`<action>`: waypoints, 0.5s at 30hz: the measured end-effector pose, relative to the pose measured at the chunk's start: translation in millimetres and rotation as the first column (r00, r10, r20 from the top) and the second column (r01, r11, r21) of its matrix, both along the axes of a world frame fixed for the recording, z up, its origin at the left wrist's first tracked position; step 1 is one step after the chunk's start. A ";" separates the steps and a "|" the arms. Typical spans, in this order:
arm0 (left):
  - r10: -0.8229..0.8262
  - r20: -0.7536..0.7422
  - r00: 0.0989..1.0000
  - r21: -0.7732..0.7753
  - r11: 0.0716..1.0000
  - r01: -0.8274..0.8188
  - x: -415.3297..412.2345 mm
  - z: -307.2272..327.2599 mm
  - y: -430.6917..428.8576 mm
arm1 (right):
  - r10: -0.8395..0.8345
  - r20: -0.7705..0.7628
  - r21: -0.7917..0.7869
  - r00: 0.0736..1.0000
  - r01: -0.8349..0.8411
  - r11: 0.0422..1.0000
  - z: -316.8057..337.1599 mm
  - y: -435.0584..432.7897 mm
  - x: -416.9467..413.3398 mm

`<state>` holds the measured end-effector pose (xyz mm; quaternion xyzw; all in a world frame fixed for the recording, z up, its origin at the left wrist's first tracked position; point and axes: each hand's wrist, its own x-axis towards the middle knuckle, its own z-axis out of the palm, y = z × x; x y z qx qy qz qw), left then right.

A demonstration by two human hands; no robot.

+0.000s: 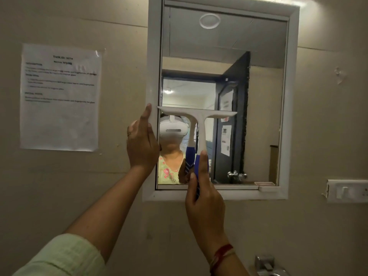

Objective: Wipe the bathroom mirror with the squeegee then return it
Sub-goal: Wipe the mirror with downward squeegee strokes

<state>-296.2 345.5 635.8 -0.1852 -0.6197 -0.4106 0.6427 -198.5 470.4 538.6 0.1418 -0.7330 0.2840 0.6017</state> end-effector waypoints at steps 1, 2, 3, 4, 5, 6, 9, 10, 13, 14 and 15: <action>-0.002 -0.001 1.000 -0.003 1.000 0.002 0.3 -0.2 0.2 | -0.005 0.008 0.006 1.000 0.005 1.000 -3.2 0.7 1.4; -0.001 -0.004 1.000 -0.005 1.000 0.001 0.5 -0.3 0.5 | -0.011 0.014 0.012 1.000 0.010 1.000 -6.0 1.2 2.8; 0.001 -0.006 1.000 -0.006 1.000 -0.001 0.5 -0.2 0.7 | -0.014 0.022 0.013 1.000 0.014 1.000 -8.6 1.4 4.0; 0.004 -0.009 1.000 -0.003 1.000 -0.004 0.3 0.0 0.8 | -0.015 0.031 0.011 0.999 0.015 1.000 -11.0 1.5 5.1; 0.006 -0.010 1.000 0.001 1.000 -0.006 -0.2 0.0 0.9 | -0.014 0.042 0.011 0.999 0.014 1.000 -13.5 1.5 6.6; 0.006 -0.010 1.000 0.003 1.000 -0.006 -0.6 -0.1 0.9 | -0.014 0.054 0.012 0.998 0.014 1.000 -16.2 1.3 7.9; 0.002 -0.005 1.000 0.007 1.000 -0.002 -1.7 -1.1 1.5 | -0.016 0.084 0.013 0.996 0.015 1.000 -26.0 0.6 13.1; 0.005 -0.003 1.000 0.007 1.000 -0.005 -1.7 -1.3 1.5 | -0.015 0.095 0.013 0.995 0.014 1.000 -30.1 0.2 14.8; 0.017 0.000 1.000 0.003 1.000 -0.017 -1.4 -0.9 0.7 | -0.019 0.124 0.009 0.992 0.018 1.000 -41.4 -0.1 19.7; 0.020 -0.003 1.000 0.000 1.000 -0.020 -1.6 -0.7 0.3 | -0.019 0.136 0.008 0.990 0.018 1.000 -44.8 -0.1 21.1; 0.026 -0.006 1.000 -0.004 1.000 -0.026 -2.0 -0.8 0.1 | -0.018 0.147 0.007 0.989 0.017 1.000 -48.0 0.0 22.5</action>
